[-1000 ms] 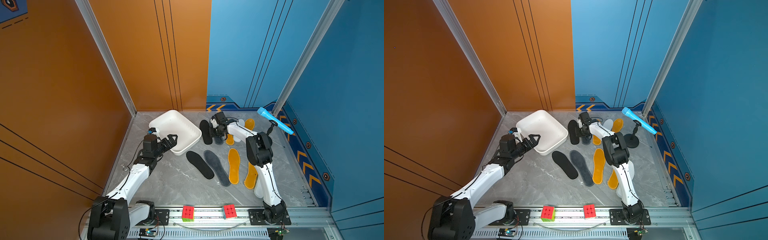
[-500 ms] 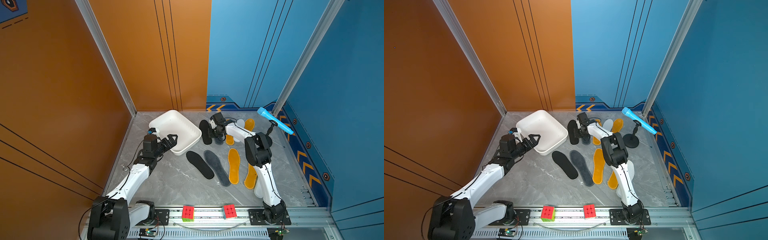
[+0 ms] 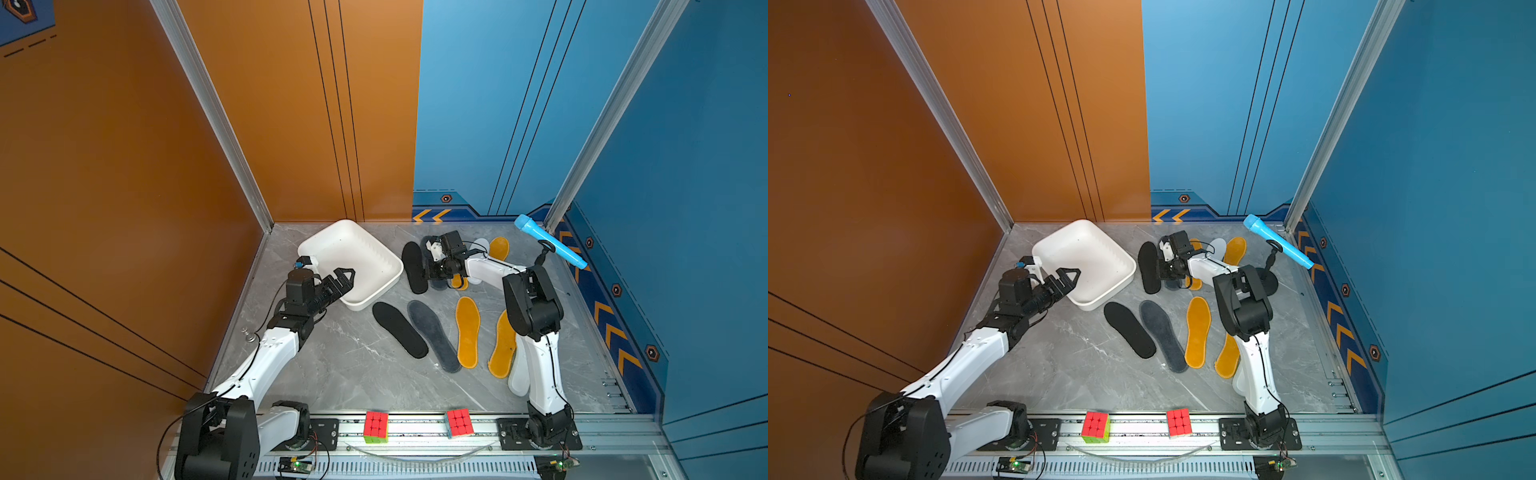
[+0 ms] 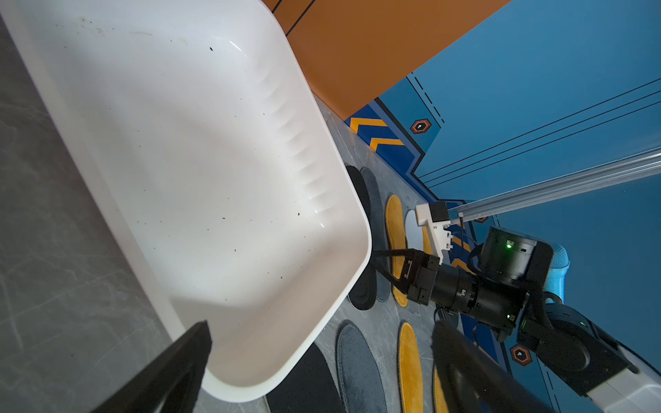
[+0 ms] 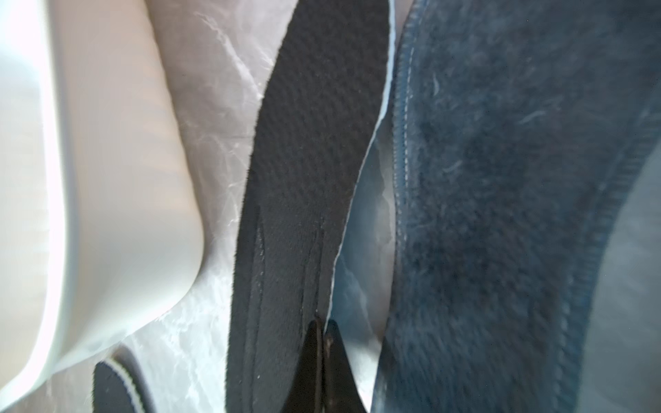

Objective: Put the insoles into the storage box
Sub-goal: Pick up the insole from the center of the board.

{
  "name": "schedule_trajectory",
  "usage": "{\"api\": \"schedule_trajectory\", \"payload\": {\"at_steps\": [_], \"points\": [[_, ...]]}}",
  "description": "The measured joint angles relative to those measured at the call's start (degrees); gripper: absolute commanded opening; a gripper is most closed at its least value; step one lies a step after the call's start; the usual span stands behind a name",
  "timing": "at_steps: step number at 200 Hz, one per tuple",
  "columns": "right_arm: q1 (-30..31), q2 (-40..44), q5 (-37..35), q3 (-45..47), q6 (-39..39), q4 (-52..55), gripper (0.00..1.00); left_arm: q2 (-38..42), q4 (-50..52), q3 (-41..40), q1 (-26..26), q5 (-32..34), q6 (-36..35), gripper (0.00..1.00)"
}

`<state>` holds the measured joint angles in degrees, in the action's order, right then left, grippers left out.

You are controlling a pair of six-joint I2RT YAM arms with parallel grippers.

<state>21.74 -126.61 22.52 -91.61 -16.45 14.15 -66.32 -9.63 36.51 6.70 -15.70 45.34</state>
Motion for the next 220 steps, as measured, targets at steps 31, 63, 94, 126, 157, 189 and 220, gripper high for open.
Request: {"api": "schedule_trajectory", "payload": {"at_steps": [31,63,94,126,157,189,220], "points": [[-0.09,3.06,0.46,2.45,0.63,-2.27,0.0,-0.02,-0.04,0.07,0.33,0.11,0.24,0.98],[-0.11,6.99,0.11,5.14,1.33,-3.43,0.0,-0.57,-0.57,1.22,1.77,0.92,0.24,0.98],[-0.11,11.8,-1.84,6.36,2.38,-3.32,0.0,-2.56,-1.88,2.54,2.8,1.14,0.22,0.98],[-0.11,18.62,-4.79,7.91,3.93,-2.36,0.0,-6.19,-3.28,4.79,4.72,1.07,0.28,0.98],[0.07,23.91,-4.5,7.72,5.16,0.02,0.0,-9.62,-5.97,7.78,7.3,0.31,1.27,0.98],[2.03,25.31,-3.02,6.4,5.31,1.88,0.0,-12.15,-8.26,11.15,11.13,-0.44,1.92,0.98],[6.12,25.24,0.44,6.32,4.17,1.64,0.0,-12.44,-9.79,11.96,13.77,-0.42,2.36,1.0]]}}
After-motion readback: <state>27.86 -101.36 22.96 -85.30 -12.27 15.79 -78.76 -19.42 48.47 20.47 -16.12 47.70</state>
